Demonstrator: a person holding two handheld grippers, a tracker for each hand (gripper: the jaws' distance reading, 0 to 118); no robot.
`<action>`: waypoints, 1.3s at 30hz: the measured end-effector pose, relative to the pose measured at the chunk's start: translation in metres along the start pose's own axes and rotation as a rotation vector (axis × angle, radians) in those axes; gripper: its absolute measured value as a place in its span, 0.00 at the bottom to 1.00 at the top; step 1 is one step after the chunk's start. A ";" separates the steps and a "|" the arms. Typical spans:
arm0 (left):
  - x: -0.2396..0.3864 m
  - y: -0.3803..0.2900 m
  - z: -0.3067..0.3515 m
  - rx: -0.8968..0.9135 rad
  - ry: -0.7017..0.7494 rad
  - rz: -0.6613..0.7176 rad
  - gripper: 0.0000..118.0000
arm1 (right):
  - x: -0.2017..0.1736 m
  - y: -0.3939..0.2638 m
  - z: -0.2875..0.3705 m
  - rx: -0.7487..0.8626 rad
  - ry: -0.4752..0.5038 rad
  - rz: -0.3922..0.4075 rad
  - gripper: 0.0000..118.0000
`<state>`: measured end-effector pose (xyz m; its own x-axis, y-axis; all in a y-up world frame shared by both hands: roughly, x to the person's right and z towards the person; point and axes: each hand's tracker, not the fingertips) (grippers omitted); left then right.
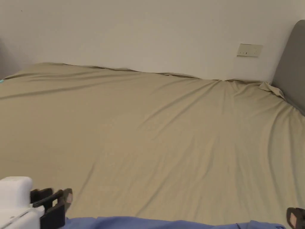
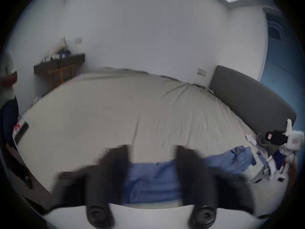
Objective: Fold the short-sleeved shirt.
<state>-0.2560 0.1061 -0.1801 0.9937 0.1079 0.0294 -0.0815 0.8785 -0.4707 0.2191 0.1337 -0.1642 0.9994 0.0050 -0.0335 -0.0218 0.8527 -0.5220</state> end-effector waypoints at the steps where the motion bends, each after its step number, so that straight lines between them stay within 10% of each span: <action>1: 0.006 -0.003 -0.002 0.034 0.064 -0.045 0.00 | -0.006 -0.001 -0.002 0.022 -0.040 0.034 0.04; 9: -0.015 0.000 -0.021 -0.097 -0.028 0.033 0.03 | -0.011 -0.007 -0.014 -0.022 0.029 0.026 0.04; 12: -0.062 -0.011 -0.036 -0.193 -0.161 0.265 0.53 | -0.011 -0.008 -0.010 -0.022 0.041 0.027 0.04; 13: -0.080 -0.017 -0.045 -0.244 -0.217 0.356 0.53 | -0.011 -0.007 -0.009 -0.024 0.045 0.030 0.04; 15: -0.102 -0.032 -0.059 -0.309 -0.303 0.462 0.99 | -0.010 -0.006 -0.009 -0.028 0.045 0.031 0.04; 23: -0.141 -0.090 -0.117 -0.647 -0.337 0.628 0.99 | -0.008 -0.005 -0.010 -0.042 0.078 0.042 0.04; 29: -0.147 -0.087 -0.113 -0.535 -0.387 0.637 0.98 | -0.016 -0.007 -0.013 -0.054 0.089 0.041 0.04; 32: -0.145 -0.088 -0.112 -0.568 -0.423 0.669 0.21 | -0.018 -0.008 -0.016 -0.070 0.099 0.041 0.04; 39: -0.137 -0.085 -0.103 -0.514 -0.316 0.682 0.15 | -0.018 -0.007 -0.008 -0.071 0.108 0.037 0.04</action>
<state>-0.3772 -0.0310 -0.2353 0.6691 0.7172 -0.1947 -0.5246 0.2702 -0.8073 0.2012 0.1236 -0.1673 0.9894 -0.0239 -0.1430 -0.0638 0.8137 -0.5777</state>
